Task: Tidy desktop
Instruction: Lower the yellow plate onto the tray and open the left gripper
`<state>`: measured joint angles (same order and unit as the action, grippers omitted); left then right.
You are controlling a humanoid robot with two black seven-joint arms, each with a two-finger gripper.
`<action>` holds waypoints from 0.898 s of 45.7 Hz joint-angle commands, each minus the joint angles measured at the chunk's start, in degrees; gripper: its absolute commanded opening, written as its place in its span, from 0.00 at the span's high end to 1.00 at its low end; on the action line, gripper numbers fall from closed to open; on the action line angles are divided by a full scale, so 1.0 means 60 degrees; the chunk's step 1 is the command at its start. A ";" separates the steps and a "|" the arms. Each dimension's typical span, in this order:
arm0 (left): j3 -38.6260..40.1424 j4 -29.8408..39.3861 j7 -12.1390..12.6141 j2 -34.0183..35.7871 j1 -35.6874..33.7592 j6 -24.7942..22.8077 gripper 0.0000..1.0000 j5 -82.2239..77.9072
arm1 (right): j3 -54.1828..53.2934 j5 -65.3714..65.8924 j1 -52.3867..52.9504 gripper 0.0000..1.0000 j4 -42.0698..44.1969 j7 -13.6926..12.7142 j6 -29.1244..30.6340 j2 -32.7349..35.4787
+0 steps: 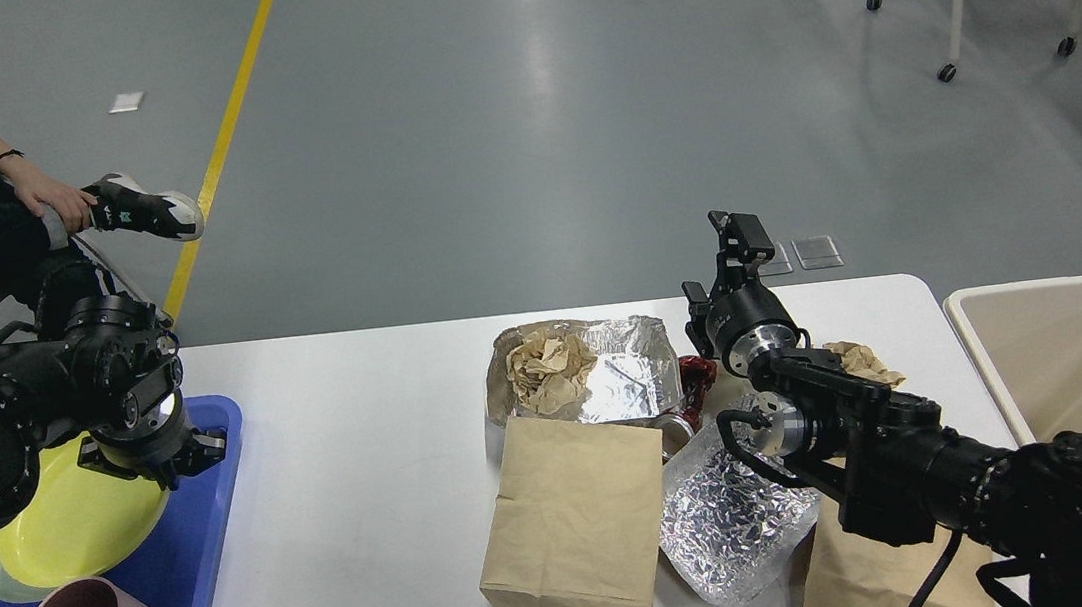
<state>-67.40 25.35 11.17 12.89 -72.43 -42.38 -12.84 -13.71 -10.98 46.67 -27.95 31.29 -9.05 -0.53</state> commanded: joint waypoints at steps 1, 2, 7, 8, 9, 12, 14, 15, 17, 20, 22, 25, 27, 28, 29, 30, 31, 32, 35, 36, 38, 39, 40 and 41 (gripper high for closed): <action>-0.0061 -0.0123 0.0014 0.0034 0.0279 0.0441 1.00 -0.0028 | 0.0000 0.0000 0.0000 0.00 0.0000 0.0000 0.0000 0.0000; -0.0075 -0.0152 0.0014 0.0034 0.0322 0.0500 1.00 -0.0028 | 0.0000 0.0000 0.0000 0.00 0.0000 0.0000 0.0000 0.0000; -0.0090 -0.0167 0.0014 0.0005 0.0367 0.0661 1.00 -0.0028 | 0.0000 0.0000 0.0000 0.00 0.0000 0.0000 0.0000 0.0000; -0.0090 -0.0167 0.0014 0.0005 0.0352 0.0676 1.00 -0.0028 | 0.0000 0.0000 0.0000 0.00 0.0000 0.0000 0.0000 0.0000; -0.0090 -0.0167 0.0014 0.0005 0.0352 0.0676 1.00 -0.0028 | 0.0000 0.0000 0.0000 0.00 0.0000 0.0000 0.0000 0.0000; -0.0090 -0.0226 0.0014 0.0005 0.0381 0.0691 1.00 -0.0043 | 0.0000 0.0000 0.0000 0.00 0.0000 0.0000 0.0000 0.0000; -0.0090 -0.0299 0.0014 0.0020 0.0425 0.0691 1.00 -0.0043 | 0.0000 0.0000 0.0000 0.00 0.0000 0.0000 0.0000 0.0000; -0.0105 -0.0343 0.0014 0.0049 0.0469 0.0705 1.00 -0.0043 | 0.0000 0.0000 0.0000 0.00 0.0000 0.0000 0.0000 0.0000; -0.0090 -0.0474 0.0014 0.0064 0.0542 0.0705 1.00 -0.0043 | 0.0000 0.0000 0.0000 0.00 0.0000 0.0000 0.0000 0.0000; -0.0105 -0.0767 0.0014 0.0078 0.0659 0.0705 1.00 -0.0043 | 0.0000 0.0000 0.0000 0.00 0.0000 0.0000 0.0000 0.0000; -0.0105 -0.0870 0.0014 0.0122 0.0704 0.0691 1.00 -0.0043 | 0.0000 0.0000 0.0000 0.00 0.0000 0.0000 0.0000 0.0000; -0.0090 -0.0885 0.0014 0.0225 0.0718 0.0691 1.00 -0.0043 | 0.0000 0.0000 0.0000 0.00 0.0000 0.0000 0.0000 0.0000; -0.0090 -0.0900 0.0014 0.0269 0.0733 0.0676 1.00 -0.0028 | 0.0000 0.0000 0.0000 0.00 0.0000 0.0000 0.0000 0.0000; -0.0090 -0.0900 0.0014 0.0283 0.0733 0.0676 1.00 -0.0028 | 0.0000 0.0000 0.0000 0.00 0.0000 0.0000 0.0000 0.0000; -0.0090 -0.0900 0.0014 0.0298 0.0748 0.0676 1.00 -0.0028 | 0.0000 0.0000 0.0000 0.00 0.0000 0.0000 0.0000 0.0000; -0.0090 -0.0900 0.0014 0.0298 0.0777 0.0676 1.00 -0.0028 | 0.0000 0.0000 0.0000 0.00 0.0000 0.0000 0.0000 0.0000; -0.0105 -0.0914 0.0014 0.0298 0.0806 0.0691 1.00 -0.0028 | 0.0000 0.0000 0.0000 0.00 0.0000 0.0000 0.0000 0.0000; -0.0105 -0.0929 0.0014 0.0298 0.0835 0.0705 1.00 -0.0028 | 0.0000 0.0000 0.0000 0.00 0.0000 0.0000 0.0000 0.0000; -0.0105 -0.1002 0.0014 0.0327 0.0879 0.0720 1.00 -0.0028 | 0.0000 0.0000 0.0000 0.00 0.0000 0.0000 0.0000 0.0000; -0.0090 -0.1046 0.0014 0.0327 0.0909 0.0706 1.00 -0.0028 | 0.0000 0.0000 0.0000 0.00 0.0000 0.0000 0.0000 0.0000; -0.0090 -0.1134 0.0014 0.0342 0.0967 0.0706 1.00 -0.0028 | 0.0000 0.0000 0.0000 0.00 0.0000 0.0000 0.0000 0.0000; -0.0090 -0.1178 0.0014 0.0342 0.0982 0.0720 1.00 -0.0028 | 0.0000 0.0000 0.0000 0.00 0.0000 0.0000 0.0000 0.0000; -0.0090 -0.1207 -0.0001 0.0342 0.0997 0.0720 1.00 -0.0028 | 0.0000 0.0000 0.0000 0.00 0.0000 0.0000 0.0000 0.0000; -0.0090 -0.1222 -0.0001 0.0342 0.1011 0.0720 1.00 -0.0028 | 0.0000 0.0000 0.0000 0.00 0.0000 0.0000 0.0000 0.0000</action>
<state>-67.98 19.00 11.25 14.87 -66.94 -38.20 -13.01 -13.71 -10.98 46.67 -27.95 31.29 -9.05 -0.53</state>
